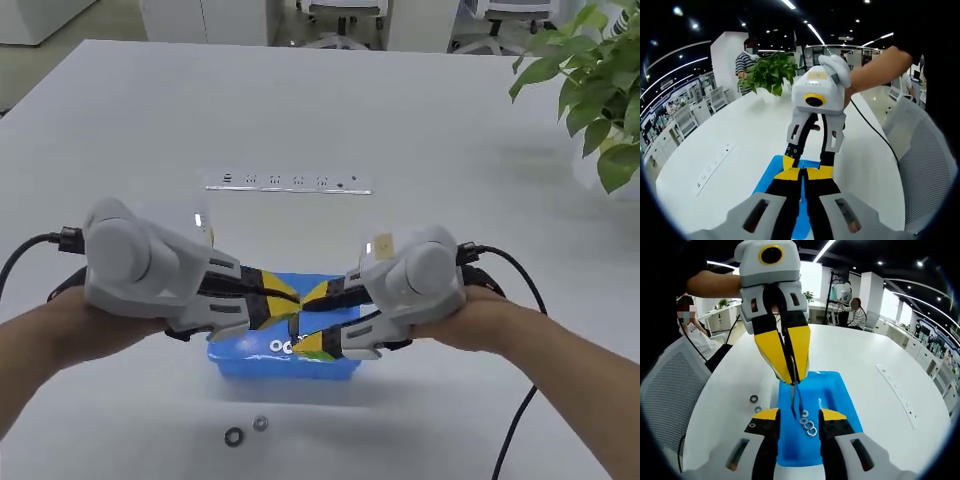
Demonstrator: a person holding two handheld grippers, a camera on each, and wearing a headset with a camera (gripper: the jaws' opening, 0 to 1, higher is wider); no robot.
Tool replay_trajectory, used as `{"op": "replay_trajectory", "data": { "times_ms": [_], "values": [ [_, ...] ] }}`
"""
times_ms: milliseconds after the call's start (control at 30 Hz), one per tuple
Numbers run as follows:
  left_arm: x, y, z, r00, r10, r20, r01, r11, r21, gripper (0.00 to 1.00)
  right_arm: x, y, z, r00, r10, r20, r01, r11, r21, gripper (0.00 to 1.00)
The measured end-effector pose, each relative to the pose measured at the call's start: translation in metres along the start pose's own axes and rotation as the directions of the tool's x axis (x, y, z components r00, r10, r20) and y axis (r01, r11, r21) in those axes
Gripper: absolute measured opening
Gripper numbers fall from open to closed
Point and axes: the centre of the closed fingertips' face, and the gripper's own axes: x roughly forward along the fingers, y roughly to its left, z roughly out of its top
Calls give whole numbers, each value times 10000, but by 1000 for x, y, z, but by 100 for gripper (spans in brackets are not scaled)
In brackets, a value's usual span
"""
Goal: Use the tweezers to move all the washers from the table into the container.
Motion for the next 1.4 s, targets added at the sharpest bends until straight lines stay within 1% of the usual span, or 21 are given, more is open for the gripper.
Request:
{"op": "replay_trajectory", "data": {
  "times_ms": [67, 267, 367, 467, 667, 767, 933, 1067, 1267, 1400],
  "values": [
    [-1, 0, 1, 10000, 17, 8, -17, 10000, 25, 5, -2, 0, -2, 9999, -100, -83, 101, 9998, 192, 34],
    [-8, -2, 3, 10000, 81, 26, -81, 10000, 41, 5, -11, 5, -4, 9992, -351, -213, 359, 9985, 417, 39],
    [-12, -4, 9, 9999, 50, 133, -51, 10000, 32, 5, -17, 8, -5, 9986, -474, -237, 486, 9975, 509, 43],
    [-15, -6, 11, 10000, 28, 82, -29, 9999, 145, 5, -21, 10, -6, 9980, -583, -238, 595, 9967, 558, 45],
    [-22, -8, 16, 9999, 64, 161, -67, 9998, 202, 5, -33, 13, -10, 9956, -887, -302, 907, 9931, 741, 53],
    [-24, -12, 15, 9999, 45, 118, -48, 9997, 222, 5, -38, 15, -13, 9940, -1050, -304, 1072, 9907, 835, 58],
    [-28, -18, 14, 10000, 23, 87, -25, 9997, 228, 5, -45, 19, -18, 9905, -1337, -329, 1364, 9857, 987, 68],
    [-31, -23, 14, 9999, 26, 101, -28, 9997, 248, 5, -50, 22, -20, 9870, -1592, -236, 1608, 9806, 1120, 75],
    [-33, -31, 13, 10000, -14, 88, 12, 9996, 293, 5, -55, 28, -26, 9834, -1797, -247, 1814, 9735, 1396, 84],
    [-34, -35, 12, 10000, -48, 79, 45, 9994, 329, 5, -60, 30, -29, 9795, -2000, -236, 2012, 9667, 1580, 89]
  ]
}}
